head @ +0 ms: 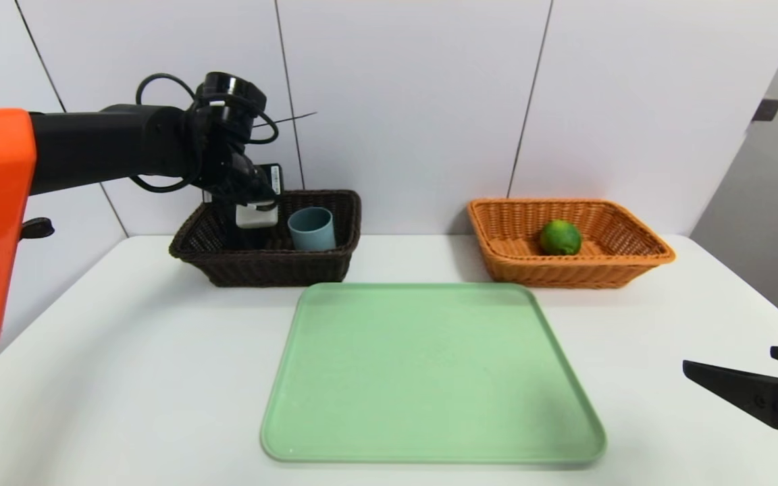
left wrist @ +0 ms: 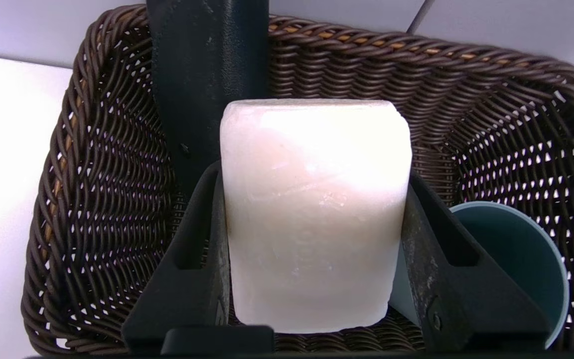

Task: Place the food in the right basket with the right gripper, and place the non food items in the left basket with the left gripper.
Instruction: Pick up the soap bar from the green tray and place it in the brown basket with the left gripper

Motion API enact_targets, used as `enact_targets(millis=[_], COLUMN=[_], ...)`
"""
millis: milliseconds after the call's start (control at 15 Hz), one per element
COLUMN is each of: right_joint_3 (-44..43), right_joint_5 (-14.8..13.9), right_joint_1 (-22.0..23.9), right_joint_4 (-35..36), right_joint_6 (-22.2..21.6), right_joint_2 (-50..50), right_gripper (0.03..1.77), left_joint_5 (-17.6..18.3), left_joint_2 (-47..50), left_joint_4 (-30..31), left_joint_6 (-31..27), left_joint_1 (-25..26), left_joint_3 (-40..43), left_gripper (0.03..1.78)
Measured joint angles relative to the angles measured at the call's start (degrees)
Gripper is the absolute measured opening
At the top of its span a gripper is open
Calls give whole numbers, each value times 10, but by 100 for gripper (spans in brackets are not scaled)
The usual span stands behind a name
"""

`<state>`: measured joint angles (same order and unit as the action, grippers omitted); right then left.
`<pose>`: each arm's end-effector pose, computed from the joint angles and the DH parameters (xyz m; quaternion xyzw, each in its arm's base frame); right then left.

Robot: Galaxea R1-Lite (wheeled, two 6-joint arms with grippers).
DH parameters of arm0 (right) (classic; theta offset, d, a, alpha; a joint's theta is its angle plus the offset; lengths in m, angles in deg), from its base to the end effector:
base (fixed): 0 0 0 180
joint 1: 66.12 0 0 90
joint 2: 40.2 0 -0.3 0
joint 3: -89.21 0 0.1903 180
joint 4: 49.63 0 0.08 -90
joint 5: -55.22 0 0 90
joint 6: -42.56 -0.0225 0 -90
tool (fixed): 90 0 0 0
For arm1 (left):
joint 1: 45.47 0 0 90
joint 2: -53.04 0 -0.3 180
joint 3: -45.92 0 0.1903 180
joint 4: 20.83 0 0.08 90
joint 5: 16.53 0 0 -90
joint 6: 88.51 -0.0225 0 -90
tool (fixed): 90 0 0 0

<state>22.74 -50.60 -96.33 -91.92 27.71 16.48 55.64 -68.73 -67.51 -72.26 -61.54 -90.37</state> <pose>0.0968 0.0493 0.2284 0.0146 0.2709 0.0860 0.9586 0.4132 -0.1119 0.2488 -0.0558 0.2602 0.0521 0.9625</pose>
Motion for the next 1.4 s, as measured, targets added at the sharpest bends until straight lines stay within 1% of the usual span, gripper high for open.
enact_targets(millis=[133, 467, 1400], right_joint_3=[0, -2, -6], right_joint_5=[0, 0, -1], right_joint_1=[0, 0, 0], right_joint_4=[0, 1, 2], right_joint_6=[0, 1, 2], right_joint_2=[0, 3, 13], right_gripper=[170, 170, 170], left_joint_5=[0, 1, 0], left_joint_2=[-6, -18, -35], left_joint_4=[0, 0, 1], left_joint_6=[-10, -11, -20], left_joint_1=[-2, -12, -13], left_joint_3=[0, 0, 0], left_gripper=[97, 97, 97])
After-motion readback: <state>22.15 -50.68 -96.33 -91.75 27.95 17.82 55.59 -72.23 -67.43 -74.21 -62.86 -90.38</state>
